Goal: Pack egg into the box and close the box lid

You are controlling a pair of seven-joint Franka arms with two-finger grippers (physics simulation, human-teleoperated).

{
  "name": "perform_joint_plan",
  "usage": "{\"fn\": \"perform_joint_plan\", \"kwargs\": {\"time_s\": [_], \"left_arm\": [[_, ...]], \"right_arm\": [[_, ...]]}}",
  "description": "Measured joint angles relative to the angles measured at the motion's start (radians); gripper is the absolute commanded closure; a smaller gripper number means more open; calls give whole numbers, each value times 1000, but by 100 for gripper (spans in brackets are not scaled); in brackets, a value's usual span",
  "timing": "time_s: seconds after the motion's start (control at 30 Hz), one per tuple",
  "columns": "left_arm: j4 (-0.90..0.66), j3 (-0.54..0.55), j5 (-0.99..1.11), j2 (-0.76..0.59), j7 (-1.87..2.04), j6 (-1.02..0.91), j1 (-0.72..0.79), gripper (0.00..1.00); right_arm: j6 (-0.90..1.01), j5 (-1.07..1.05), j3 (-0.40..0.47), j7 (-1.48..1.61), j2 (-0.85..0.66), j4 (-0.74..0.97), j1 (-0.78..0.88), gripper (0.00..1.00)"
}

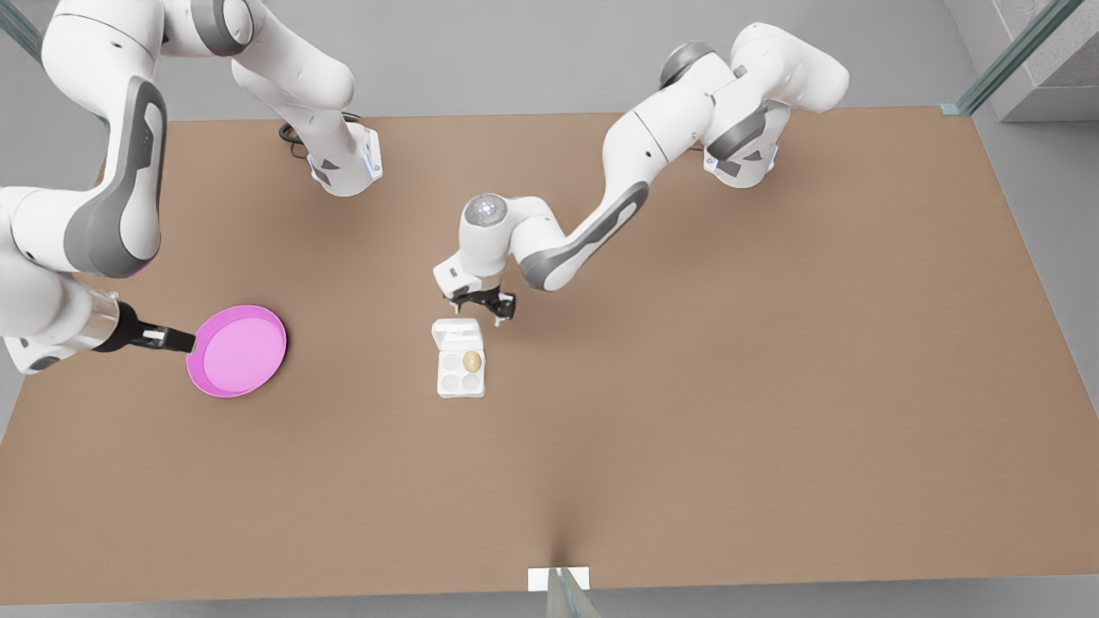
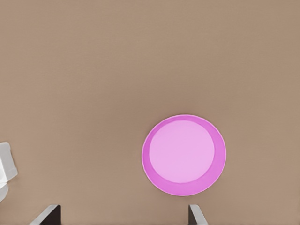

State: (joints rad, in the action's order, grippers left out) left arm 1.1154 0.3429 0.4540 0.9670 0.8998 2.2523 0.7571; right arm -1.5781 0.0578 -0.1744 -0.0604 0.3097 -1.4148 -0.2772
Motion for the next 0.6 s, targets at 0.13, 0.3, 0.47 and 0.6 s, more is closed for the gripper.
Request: {"fn": "perform_joint_plan", "kwargs": {"time_s": [0.13, 0.3, 0.47, 0.6], "left_arm": [[-13, -43, 6, 17, 67, 29, 18, 0], [-61, -56, 8, 15, 125, 45, -7, 0], [-70, -57, 8, 35, 156, 56, -52, 0], [-70, -54, 5, 35, 169, 63, -74, 0]], "right_arm": [[-16, 5, -2, 27, 7, -3, 16, 0], [-9, -26, -13, 42, -115, -54, 23, 0], [-22, -33, -13, 53, -83, -36, 18, 0], [-69, -30, -15, 50, -47, -31, 139, 0]]}}
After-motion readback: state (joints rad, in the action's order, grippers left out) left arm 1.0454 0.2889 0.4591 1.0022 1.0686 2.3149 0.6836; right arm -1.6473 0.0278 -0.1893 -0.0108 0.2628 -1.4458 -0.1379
